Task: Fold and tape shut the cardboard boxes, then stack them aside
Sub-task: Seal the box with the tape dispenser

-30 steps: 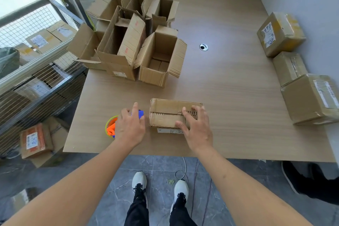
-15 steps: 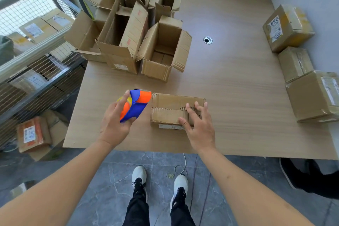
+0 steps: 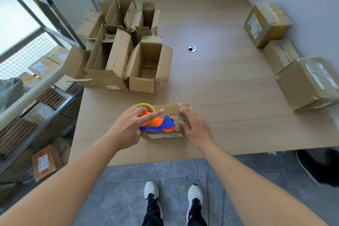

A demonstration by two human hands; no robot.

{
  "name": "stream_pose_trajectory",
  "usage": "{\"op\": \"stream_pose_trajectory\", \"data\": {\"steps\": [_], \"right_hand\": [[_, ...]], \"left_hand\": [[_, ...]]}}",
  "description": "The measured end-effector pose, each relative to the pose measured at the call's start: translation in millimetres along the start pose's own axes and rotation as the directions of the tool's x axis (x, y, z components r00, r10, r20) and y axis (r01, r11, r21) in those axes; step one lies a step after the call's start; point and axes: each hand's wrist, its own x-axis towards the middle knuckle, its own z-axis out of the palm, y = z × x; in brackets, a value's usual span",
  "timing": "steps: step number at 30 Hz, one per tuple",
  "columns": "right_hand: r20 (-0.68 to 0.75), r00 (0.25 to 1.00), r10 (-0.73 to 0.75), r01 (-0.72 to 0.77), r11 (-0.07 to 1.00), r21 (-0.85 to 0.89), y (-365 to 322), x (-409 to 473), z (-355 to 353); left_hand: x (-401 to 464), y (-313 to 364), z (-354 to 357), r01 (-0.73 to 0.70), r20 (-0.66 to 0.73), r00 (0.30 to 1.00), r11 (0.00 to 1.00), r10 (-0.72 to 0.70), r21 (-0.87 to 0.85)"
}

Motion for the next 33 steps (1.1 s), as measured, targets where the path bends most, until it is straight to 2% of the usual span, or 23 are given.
{"op": "stream_pose_trajectory", "data": {"steps": [2, 4, 6, 8, 11, 13, 17, 21, 25, 33], "right_hand": [[-0.038, 0.995, -0.097, 0.085, 0.968, -0.236, -0.4, 4.0, -6.3], [-0.053, 0.979, -0.198, 0.173, 0.936, -0.307, -0.7, 6.8, -9.7], [0.011, 0.970, -0.244, 0.242, 0.956, -0.166, 0.8, 12.8, -8.7], [0.122, 0.968, -0.218, 0.213, 0.976, 0.050, -2.3, 19.9, -8.8], [0.145, 0.964, -0.223, 0.196, 0.964, 0.177, -11.4, 29.6, -9.8], [0.178, 0.967, -0.180, 0.131, 0.958, 0.257, -16.1, 31.3, -9.8], [0.161, 0.984, -0.073, 0.008, 0.927, 0.375, -13.2, 31.4, -2.4], [0.167, 0.986, 0.020, -0.101, 0.866, 0.490, -14.5, 29.8, 2.6], [0.154, 0.984, 0.093, -0.167, 0.790, 0.590, -17.8, 29.3, 6.1], [0.088, 0.970, 0.227, -0.233, 0.766, 0.599, -20.9, 23.9, 1.4]], "left_hand": [[1.3, 1.4, -0.4, 0.024, 0.020, 1.000, 1.000, -0.024, -0.010], [1.6, 2.2, -1.7, 0.050, 0.034, 0.998, 0.998, -0.049, -0.029], [1.9, 3.8, -3.5, 0.070, 0.044, 0.997, 0.997, -0.068, -0.034], [2.3, 5.4, -4.0, 0.086, 0.053, 0.995, 0.996, -0.084, -0.036], [3.5, 6.7, -5.0, 0.098, 0.050, 0.994, 0.994, -0.096, -0.043], [3.8, 8.1, -4.9, 0.109, 0.048, 0.993, 0.993, -0.107, -0.041], [3.0, 9.7, -2.5, 0.140, 0.052, 0.989, 0.990, -0.138, -0.025], [3.4, 12.3, -0.2, 0.105, 0.066, 0.992, 0.993, -0.109, 0.059], [8.9, 25.3, 8.7, 0.106, -0.031, 0.994, 0.988, -0.103, 0.116], [8.7, 21.4, 14.3, 0.130, -0.058, 0.991, 0.977, -0.122, 0.166]]}}
